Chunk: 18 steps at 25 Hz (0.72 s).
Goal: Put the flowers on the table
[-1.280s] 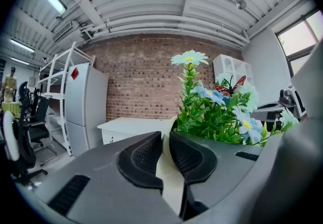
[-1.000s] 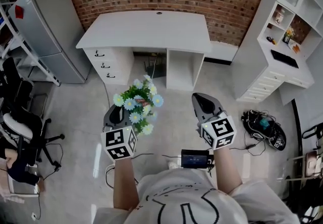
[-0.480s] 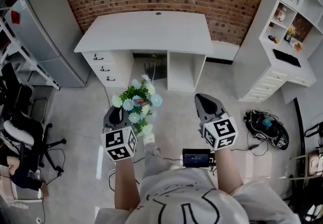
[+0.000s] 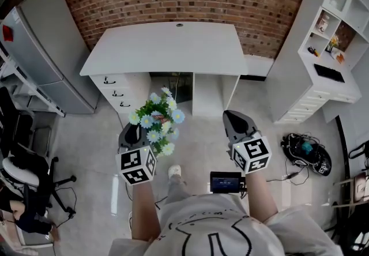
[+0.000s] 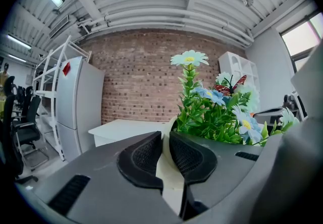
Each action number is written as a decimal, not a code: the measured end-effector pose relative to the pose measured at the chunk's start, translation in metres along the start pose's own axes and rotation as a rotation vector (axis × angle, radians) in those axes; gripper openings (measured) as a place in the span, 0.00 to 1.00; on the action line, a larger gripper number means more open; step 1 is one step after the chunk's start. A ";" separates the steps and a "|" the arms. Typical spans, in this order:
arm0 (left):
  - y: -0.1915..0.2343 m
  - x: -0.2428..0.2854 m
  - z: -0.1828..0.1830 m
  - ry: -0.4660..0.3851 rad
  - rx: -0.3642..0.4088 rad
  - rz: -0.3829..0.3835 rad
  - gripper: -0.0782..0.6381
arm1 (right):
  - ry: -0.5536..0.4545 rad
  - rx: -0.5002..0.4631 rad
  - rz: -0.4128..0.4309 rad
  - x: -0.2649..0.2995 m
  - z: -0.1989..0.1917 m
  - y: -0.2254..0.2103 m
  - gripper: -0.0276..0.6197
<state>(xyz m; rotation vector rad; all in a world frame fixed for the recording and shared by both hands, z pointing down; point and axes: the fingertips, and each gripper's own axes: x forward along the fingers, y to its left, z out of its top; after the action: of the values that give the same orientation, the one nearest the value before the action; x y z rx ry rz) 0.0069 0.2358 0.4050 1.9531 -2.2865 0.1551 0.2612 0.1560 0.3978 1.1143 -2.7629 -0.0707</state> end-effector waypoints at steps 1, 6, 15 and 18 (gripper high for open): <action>0.006 0.010 0.003 -0.001 -0.002 -0.003 0.19 | 0.003 -0.002 -0.004 0.011 0.002 -0.002 0.06; 0.035 0.063 0.012 0.003 -0.010 -0.020 0.19 | 0.019 -0.011 -0.016 0.068 0.010 -0.008 0.06; 0.091 0.147 0.022 0.020 -0.014 -0.063 0.19 | 0.048 -0.011 -0.046 0.159 0.019 -0.006 0.06; 0.110 0.172 0.026 0.026 -0.013 -0.076 0.19 | 0.064 -0.011 -0.060 0.185 0.020 -0.006 0.06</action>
<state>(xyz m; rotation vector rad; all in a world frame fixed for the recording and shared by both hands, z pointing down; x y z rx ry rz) -0.1289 0.0809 0.4087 2.0160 -2.1879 0.1564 0.1307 0.0235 0.4021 1.1749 -2.6701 -0.0566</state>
